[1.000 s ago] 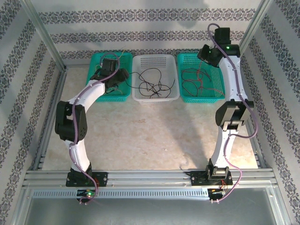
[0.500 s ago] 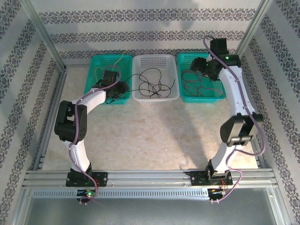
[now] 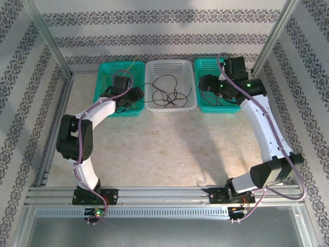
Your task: Untangle the cables
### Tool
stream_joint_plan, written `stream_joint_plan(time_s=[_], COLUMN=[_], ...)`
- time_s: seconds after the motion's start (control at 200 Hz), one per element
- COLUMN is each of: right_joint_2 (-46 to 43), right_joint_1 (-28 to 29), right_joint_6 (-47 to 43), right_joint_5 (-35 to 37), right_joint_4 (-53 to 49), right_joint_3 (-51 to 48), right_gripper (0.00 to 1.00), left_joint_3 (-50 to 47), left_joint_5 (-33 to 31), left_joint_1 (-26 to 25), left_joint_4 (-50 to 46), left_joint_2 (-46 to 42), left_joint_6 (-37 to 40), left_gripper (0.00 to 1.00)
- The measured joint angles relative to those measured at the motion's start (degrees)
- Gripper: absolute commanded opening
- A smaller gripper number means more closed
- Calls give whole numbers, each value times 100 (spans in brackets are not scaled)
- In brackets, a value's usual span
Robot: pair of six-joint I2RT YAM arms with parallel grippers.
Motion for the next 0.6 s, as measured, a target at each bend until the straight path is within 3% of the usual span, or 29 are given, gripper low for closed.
stream_joint_plan(time_s=[0.035, 0.05, 0.24, 0.425, 0.53, 0.6], right_joint_2=[-138, -203, -1523, -3150, -3727, -3803], right_joint_1=[107, 155, 514, 551, 409, 232], right_joint_6=[-17, -24, -144, 197, 846, 734], right_joint_5=[4, 4, 153, 732, 1679, 2131], right_joint_4=[42, 59, 662, 2332, 3270, 3711], right_joint_3=[-118, -170, -1246, -3416, -5066, -5969], right_gripper=[91, 91, 98, 98, 98, 99], left_joint_3=[105, 146, 295, -87, -955, -1987], left_joint_5=[-76, -111, -584, -1167, -1565, -1869], left_joint_1=[0, -2, -4, -87, -125, -125], left_joint_4=[-92, -133, -466, -363, 166, 625], left_joint_2=[-31, -52, -960, -2573, -3501, -4013], left_joint_6=[92, 160, 595, 1137, 1403, 1598], left_gripper=[96, 100, 100, 99, 99, 99])
